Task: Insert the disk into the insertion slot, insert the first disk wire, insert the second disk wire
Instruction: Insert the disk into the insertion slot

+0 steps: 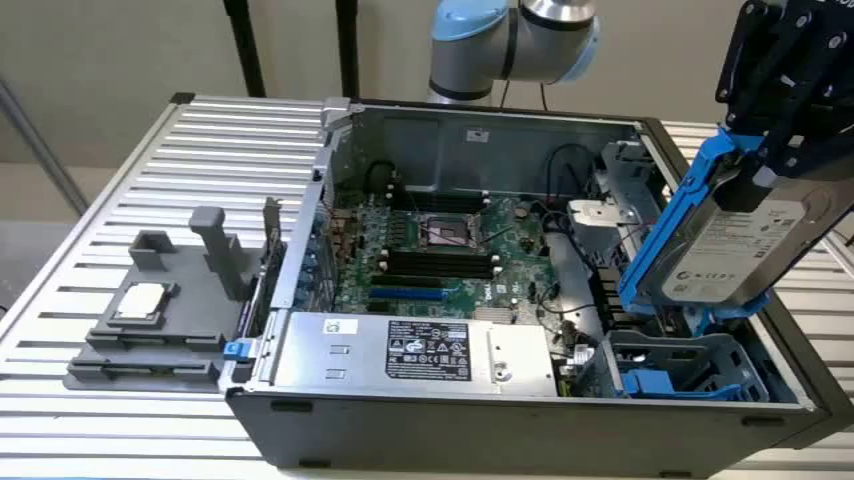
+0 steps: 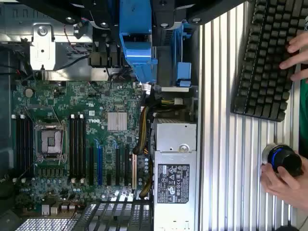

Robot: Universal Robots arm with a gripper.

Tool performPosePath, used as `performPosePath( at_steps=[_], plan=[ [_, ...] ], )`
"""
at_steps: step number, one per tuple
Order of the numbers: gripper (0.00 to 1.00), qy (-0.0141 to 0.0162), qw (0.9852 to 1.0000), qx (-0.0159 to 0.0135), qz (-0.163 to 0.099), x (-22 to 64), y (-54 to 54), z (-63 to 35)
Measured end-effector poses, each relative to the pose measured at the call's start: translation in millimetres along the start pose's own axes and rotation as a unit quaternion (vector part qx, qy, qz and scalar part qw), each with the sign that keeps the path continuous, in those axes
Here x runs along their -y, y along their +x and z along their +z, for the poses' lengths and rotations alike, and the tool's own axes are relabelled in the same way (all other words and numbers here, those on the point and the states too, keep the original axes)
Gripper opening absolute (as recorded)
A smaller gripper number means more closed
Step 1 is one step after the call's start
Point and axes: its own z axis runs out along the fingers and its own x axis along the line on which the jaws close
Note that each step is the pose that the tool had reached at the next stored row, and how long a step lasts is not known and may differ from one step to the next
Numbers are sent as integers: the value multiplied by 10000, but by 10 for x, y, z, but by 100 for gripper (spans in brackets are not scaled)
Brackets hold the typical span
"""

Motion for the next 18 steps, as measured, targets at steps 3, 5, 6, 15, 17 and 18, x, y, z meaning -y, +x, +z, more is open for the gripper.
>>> performPosePath(
  at_steps=[3,5,6,15,17,18],
  plan=[
    [33,0,10000,0,0,0,0,0],
    [33,0,10000,0,0,0,0,0],
    [33,0,10000,0,0,0,0,0],
    [33,-2,10000,33,-1,4,102,1],
    [33,-4,10000,47,-2,5,172,3],
    [33,-4,10000,55,-2,6,201,6]
  ],
)
